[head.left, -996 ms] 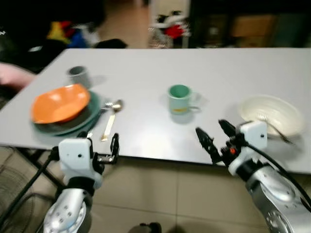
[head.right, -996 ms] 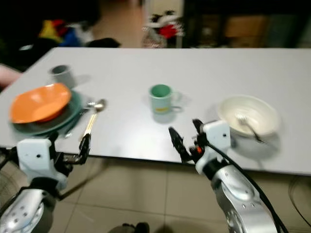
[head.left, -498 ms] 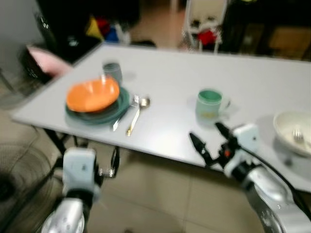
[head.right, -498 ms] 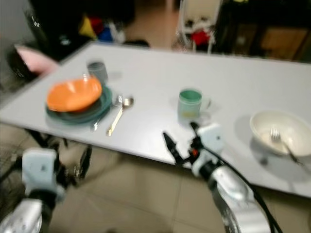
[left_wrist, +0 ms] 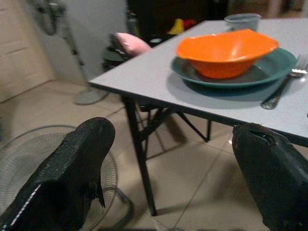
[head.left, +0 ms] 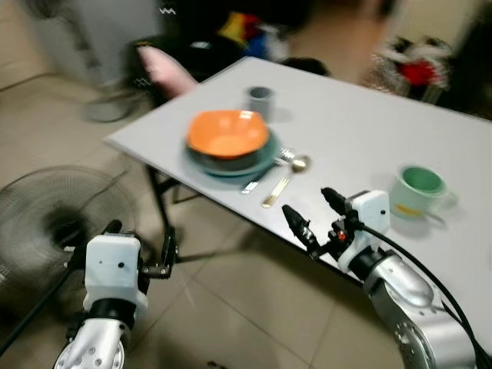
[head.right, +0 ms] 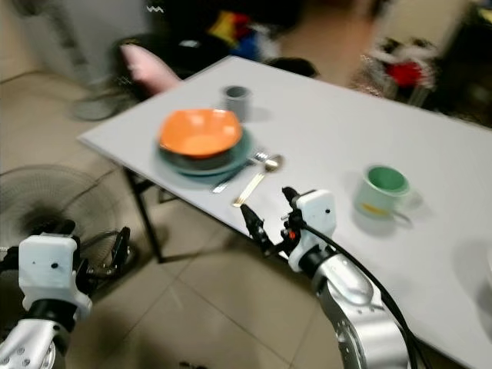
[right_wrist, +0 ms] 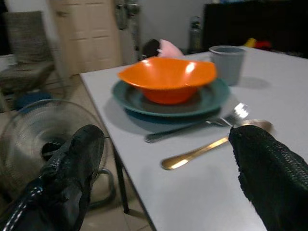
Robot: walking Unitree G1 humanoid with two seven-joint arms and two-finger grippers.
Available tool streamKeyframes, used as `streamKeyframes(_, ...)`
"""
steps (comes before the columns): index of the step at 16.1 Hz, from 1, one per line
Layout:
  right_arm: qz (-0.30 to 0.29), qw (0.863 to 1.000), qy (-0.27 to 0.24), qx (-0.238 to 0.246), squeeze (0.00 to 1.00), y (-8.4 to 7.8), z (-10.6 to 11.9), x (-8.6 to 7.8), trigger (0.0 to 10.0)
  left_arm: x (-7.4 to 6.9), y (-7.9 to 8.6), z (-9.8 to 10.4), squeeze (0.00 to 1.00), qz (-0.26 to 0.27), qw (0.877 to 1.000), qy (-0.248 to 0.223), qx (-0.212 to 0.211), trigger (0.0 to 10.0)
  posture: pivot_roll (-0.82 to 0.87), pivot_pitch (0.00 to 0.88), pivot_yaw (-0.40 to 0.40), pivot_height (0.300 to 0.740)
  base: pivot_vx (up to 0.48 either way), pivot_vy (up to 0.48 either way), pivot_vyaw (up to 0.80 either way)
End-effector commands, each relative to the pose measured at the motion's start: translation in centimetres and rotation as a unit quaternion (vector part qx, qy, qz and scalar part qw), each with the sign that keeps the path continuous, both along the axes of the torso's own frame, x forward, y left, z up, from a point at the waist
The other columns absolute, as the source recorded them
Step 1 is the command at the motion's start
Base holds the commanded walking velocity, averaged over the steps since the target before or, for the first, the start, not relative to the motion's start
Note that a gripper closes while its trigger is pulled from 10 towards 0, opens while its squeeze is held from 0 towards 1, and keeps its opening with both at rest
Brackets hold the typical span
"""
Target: Setting the table
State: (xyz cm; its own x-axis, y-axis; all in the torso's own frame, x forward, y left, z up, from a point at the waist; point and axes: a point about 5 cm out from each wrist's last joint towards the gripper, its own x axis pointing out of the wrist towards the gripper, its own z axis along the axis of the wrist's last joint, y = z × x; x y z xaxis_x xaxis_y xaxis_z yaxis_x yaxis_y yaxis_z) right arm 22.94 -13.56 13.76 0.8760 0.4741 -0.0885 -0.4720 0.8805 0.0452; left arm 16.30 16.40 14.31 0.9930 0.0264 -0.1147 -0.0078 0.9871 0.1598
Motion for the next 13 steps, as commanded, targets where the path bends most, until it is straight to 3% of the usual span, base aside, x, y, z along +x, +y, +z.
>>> streamKeyframes(1, -0.009, 1.0, 0.002, 0.0, 1.0, -0.6, -0.2, -0.04, 10.0, -0.02, -0.2, 0.23, 0.0, -0.002, 1.0, -0.003, 0.001, 10.0, -0.02, 0.016, 0.035, 0.74, 0.0, 0.0, 0.77)
streamKeyframes(5, -0.024, 1.0, 0.013, 0.005, 1.0, -0.91, -0.85, -1.01, 10.0, 0.0, -0.31, 0.35, 0.0, -0.015, 1.0, -0.001, 0.001, 10.0, -0.02, 0.028, 0.057, 0.74, 0.0, 0.0, 0.77)
streamKeyframes(10, -0.019, 1.0, 0.011, 0.004, 1.0, -1.54, -0.96, -0.86, 10.0, 0.09, -0.61, 0.44, 0.0, -0.017, 1.0, -0.001, -0.008, 10.0, -0.02, 0.027, 0.052, 0.74, 0.0, 0.0, 0.77)
streamKeyframes(13, -0.009, 1.0, 0.003, 0.011, 1.0, -1.52, -0.7, -0.64, 10.0, 0.12, -0.49, 0.47, 0.0, -0.013, 1.0, -0.002, -0.01, 10.0, -0.02, 0.02, 0.045, 0.74, 0.0, 0.299, 0.77)
